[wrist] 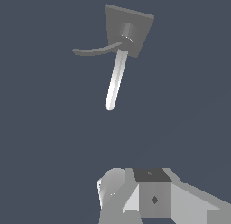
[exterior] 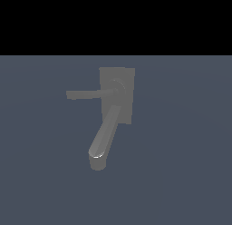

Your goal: Turn on the faucet by rotating a designated handle.

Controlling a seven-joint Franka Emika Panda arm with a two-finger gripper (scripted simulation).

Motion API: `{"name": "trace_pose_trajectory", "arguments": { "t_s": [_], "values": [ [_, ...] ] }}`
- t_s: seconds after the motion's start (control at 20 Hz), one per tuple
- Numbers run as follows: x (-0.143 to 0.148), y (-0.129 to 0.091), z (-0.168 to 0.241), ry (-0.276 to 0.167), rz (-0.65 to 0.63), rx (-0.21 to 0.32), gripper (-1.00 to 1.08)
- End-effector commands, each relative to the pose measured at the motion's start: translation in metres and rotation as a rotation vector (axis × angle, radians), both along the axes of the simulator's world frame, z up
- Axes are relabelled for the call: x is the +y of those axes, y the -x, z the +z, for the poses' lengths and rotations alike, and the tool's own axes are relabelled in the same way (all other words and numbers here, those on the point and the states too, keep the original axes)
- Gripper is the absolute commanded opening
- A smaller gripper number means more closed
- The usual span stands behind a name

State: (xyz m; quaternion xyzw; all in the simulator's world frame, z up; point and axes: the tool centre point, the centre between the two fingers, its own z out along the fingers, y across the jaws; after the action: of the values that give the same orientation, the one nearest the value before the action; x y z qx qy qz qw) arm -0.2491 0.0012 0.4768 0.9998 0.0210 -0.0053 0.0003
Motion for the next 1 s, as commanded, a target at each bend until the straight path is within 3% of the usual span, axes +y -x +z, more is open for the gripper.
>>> {"name": "trace_pose_trajectory", "arguments": {
  "t_s": [0.0, 0.25, 0.5, 0.75, 0.95],
  "values": [
    [0.000, 0.000, 0.000, 0.000, 0.000, 0.000, -1.00],
    [-0.002, -0.001, 0.003, 0.027, -0.005, -0.017, -1.00],
    [-0.006, -0.005, 0.014, 0.106, -0.018, -0.068, -1.00],
    [-0.010, -0.010, 0.034, 0.240, -0.037, -0.154, -1.00],
    [-0.012, -0.014, 0.057, 0.386, -0.054, -0.248, -1.00]
  ]
}}
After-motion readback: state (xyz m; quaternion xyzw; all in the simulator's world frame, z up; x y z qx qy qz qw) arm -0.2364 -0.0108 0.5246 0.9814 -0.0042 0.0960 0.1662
